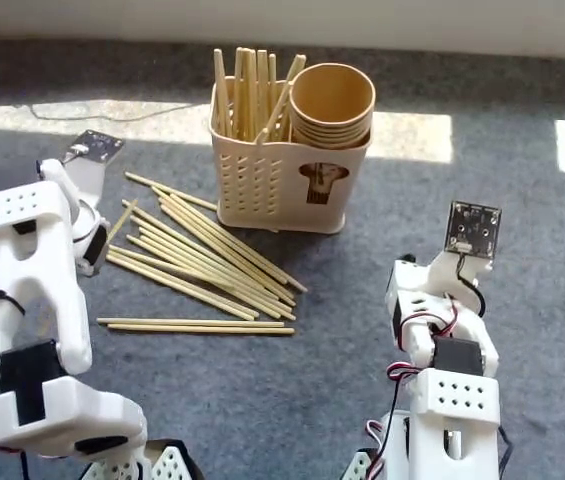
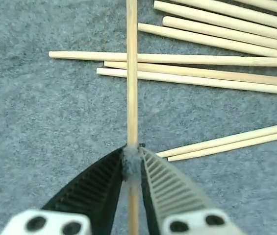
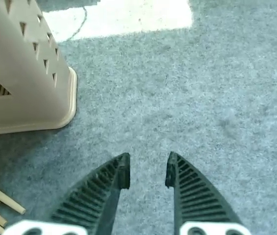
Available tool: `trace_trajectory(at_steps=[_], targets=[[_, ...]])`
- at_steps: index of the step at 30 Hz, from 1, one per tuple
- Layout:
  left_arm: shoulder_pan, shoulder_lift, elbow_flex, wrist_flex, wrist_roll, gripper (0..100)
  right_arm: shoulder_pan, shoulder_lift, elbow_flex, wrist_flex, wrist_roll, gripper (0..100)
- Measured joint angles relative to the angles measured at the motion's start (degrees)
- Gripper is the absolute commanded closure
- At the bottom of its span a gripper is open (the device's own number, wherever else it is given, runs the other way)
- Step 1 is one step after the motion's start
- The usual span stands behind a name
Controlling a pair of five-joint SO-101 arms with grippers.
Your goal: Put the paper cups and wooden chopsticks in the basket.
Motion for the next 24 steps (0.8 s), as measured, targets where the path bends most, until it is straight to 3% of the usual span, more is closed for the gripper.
trace_trajectory(at_steps=[3,8,13,18,24], targets=[[0.0,-1.1,1.2,-0.4,0.8,82,0.0,0.0,0.0,0.0,0.0,86.5],[0.1,-1.1,1.3,-2.0,0.8,84,0.0,0.0,0.0,0.0,0.0,86.5],[1.1,-1.1,1.3,-8.7,1.2,86,0.0,0.0,0.0,0.0,0.0,86.5],[3.0,-1.1,1.3,-15.7,7.3,86,0.0,0.0,0.0,0.0,0.0,86.5],[7.3,4.2,1.3,-18.5,8.4,86,0.0,0.0,0.0,0.0,0.0,86.5]])
